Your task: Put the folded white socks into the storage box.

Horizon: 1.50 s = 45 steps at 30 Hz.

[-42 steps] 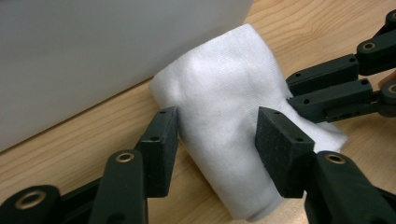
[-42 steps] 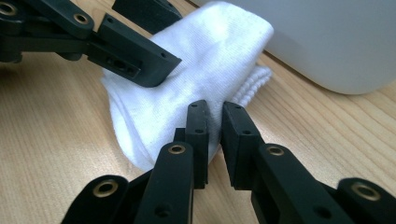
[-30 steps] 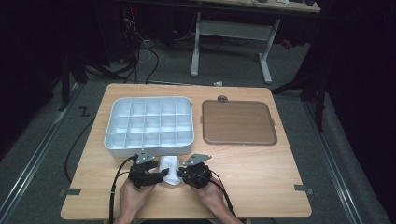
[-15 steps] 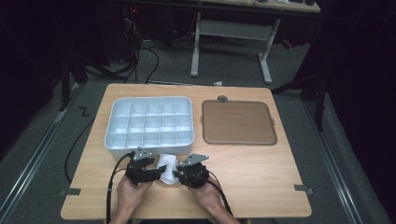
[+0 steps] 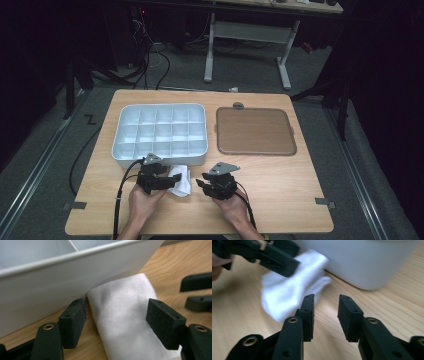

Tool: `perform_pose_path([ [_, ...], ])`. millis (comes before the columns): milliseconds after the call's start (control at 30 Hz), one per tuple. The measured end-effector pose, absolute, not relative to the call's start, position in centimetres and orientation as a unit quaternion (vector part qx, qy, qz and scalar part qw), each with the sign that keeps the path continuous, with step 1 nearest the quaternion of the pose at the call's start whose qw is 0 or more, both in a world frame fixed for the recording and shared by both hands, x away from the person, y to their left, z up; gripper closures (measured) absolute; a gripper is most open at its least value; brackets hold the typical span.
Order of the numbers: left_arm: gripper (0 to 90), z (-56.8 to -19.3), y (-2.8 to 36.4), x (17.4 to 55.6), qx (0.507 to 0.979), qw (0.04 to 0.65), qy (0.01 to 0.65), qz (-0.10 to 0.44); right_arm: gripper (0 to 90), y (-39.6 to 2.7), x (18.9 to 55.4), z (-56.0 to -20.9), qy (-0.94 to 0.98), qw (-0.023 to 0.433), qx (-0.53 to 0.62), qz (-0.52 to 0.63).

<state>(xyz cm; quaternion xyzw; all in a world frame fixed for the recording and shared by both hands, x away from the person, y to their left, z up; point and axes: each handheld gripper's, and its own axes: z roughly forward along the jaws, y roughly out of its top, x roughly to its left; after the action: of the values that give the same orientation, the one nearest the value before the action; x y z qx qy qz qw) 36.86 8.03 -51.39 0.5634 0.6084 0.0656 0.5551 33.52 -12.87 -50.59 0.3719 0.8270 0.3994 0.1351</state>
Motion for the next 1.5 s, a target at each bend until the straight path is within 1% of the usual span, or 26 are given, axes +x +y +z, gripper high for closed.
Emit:
perform_pose_path([
  [133,33.7,-52.1,8.1,37.2,0.564,0.544,0.619,0.057,59.5,-15.7,33.7,-50.9,0.813,0.157,0.404,0.388],
  [367,33.7,-52.7,8.0,37.4,0.574,0.535,0.616,0.068,55.5,-20.9,33.7,-51.5,0.786,0.190,0.465,0.361],
  [533,34.0,-52.8,8.1,37.6,0.570,0.531,0.623,0.062,53.4,-22.7,33.8,-52.0,0.780,0.209,0.484,0.337],
  [633,36.9,-52.8,8.1,37.5,0.568,0.534,0.624,0.055,52.5,-23.8,33.8,-52.1,0.769,0.219,0.500,0.332],
  [733,41.8,-52.7,8.2,37.5,0.564,0.537,0.625,0.046,50.4,-25.0,33.8,-52.3,0.758,0.225,0.516,0.329],
  [967,50.1,-52.7,8.3,37.4,0.561,0.540,0.627,0.032,46.7,-26.1,33.6,-53.0,0.753,0.235,0.528,0.314],
  [1033,51.4,-52.7,8.3,37.3,0.560,0.541,0.627,0.031,45.4,-26.1,33.5,-53.2,0.751,0.240,0.525,0.320],
  [1233,55.9,-52.6,8.2,37.2,0.561,0.540,0.627,0.030,42.7,-26.1,33.5,-53.2,0.753,0.236,0.524,0.321],
  [1400,63.7,-52.4,8.1,37.0,0.564,0.540,0.624,0.032,42.4,-26.1,33.5,-53.2,0.753,0.236,0.523,0.322],
  [1500,67.9,-52.3,7.9,36.8,0.574,0.538,0.617,0.036,42.5,-26.1,33.5,-53.2,0.753,0.236,0.523,0.321],
])
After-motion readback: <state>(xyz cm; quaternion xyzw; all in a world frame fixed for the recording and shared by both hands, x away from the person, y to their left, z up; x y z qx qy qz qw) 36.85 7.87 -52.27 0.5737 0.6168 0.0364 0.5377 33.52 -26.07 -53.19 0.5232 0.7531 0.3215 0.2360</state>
